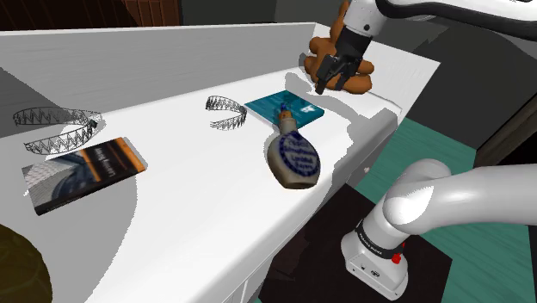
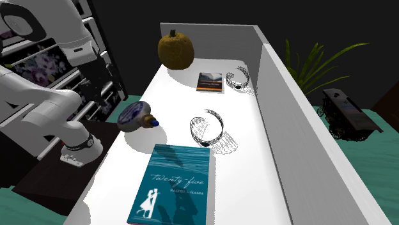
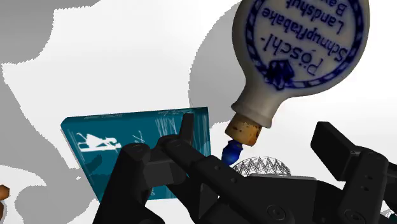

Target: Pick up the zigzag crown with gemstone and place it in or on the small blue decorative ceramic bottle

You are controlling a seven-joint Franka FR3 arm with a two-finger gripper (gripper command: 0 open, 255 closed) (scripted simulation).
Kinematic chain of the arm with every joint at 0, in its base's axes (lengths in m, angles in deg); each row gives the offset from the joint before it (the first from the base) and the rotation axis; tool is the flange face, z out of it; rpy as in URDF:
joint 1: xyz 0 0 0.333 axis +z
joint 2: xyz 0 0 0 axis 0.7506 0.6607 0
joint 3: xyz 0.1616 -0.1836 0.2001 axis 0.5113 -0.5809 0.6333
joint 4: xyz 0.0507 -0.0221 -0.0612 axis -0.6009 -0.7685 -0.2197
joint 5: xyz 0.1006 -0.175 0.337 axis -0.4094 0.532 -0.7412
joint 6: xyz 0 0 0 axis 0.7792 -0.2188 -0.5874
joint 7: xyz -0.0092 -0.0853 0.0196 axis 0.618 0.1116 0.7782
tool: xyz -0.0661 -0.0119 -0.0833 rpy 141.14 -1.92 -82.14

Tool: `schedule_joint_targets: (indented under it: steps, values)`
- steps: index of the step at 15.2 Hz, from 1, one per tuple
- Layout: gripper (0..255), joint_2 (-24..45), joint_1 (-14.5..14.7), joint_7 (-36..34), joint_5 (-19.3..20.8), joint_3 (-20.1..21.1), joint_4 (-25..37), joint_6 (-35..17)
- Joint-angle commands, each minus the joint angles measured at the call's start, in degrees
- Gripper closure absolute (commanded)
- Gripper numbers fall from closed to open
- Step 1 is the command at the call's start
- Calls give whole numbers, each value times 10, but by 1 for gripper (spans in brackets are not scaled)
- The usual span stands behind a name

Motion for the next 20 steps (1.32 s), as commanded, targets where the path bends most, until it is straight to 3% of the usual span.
schedule_joint_targets:
  steps: [1, 10, 20]
  values:
    - [0, 0, 0, 0, 0, 0, 0, 0]
    - [0, 199, -4, -73, -36, 15, 67, -101]
    - [0, 431, -7, -137, -72, 17, 209, -158]
